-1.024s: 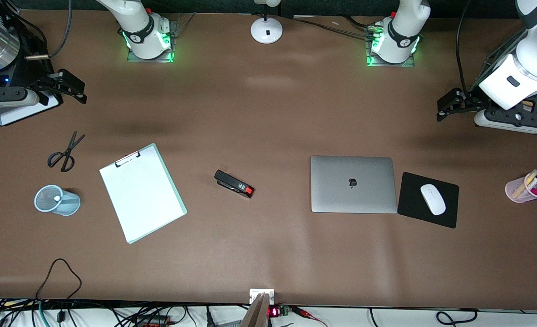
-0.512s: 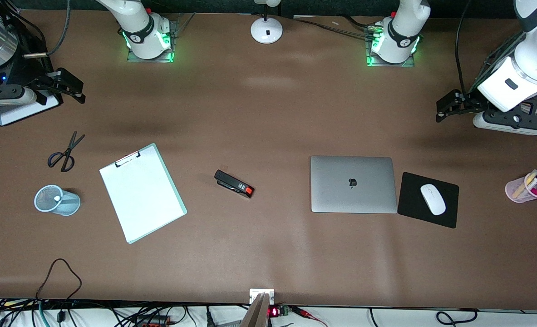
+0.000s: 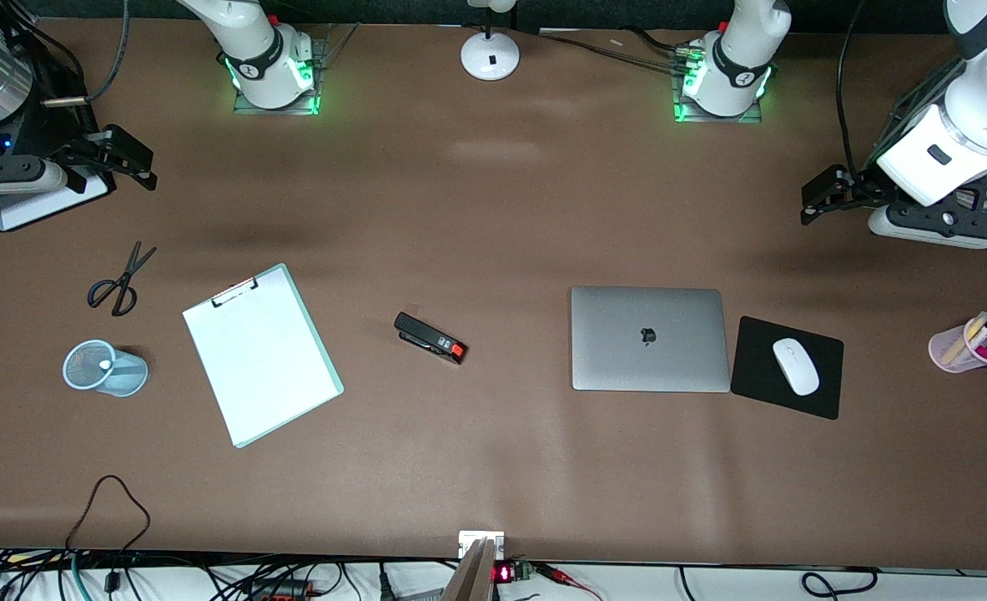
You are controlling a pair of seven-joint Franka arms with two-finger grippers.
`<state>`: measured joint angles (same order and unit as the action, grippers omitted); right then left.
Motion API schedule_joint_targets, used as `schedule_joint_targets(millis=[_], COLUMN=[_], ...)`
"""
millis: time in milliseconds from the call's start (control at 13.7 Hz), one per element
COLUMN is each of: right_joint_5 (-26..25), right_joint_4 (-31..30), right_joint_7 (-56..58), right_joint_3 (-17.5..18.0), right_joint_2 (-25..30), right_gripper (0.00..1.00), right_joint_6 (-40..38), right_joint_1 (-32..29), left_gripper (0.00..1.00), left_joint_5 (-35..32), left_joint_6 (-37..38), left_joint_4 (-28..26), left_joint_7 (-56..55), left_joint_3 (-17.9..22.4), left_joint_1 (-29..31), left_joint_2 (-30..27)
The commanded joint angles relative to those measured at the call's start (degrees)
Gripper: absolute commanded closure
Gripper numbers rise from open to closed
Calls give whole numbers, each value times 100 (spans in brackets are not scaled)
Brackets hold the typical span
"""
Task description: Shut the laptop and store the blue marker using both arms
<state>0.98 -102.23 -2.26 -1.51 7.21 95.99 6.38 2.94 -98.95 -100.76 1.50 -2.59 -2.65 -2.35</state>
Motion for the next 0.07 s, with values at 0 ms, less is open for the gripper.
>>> schedule_joint_targets(millis=[0], right_joint_5=[-98], right_joint_4=[19], right_joint_7=[-108], right_joint_3=[11], right_joint_2=[35], right_gripper=[0], right_joint_6=[-18], right_joint_1=[30], left_gripper=[0], left_joint_5=[-144], left_joint_6=[-54], left_joint_4=[-5], left_joint_7=[87], left_joint_3=[13], left_joint_1=[-69], left_joint_2=[7])
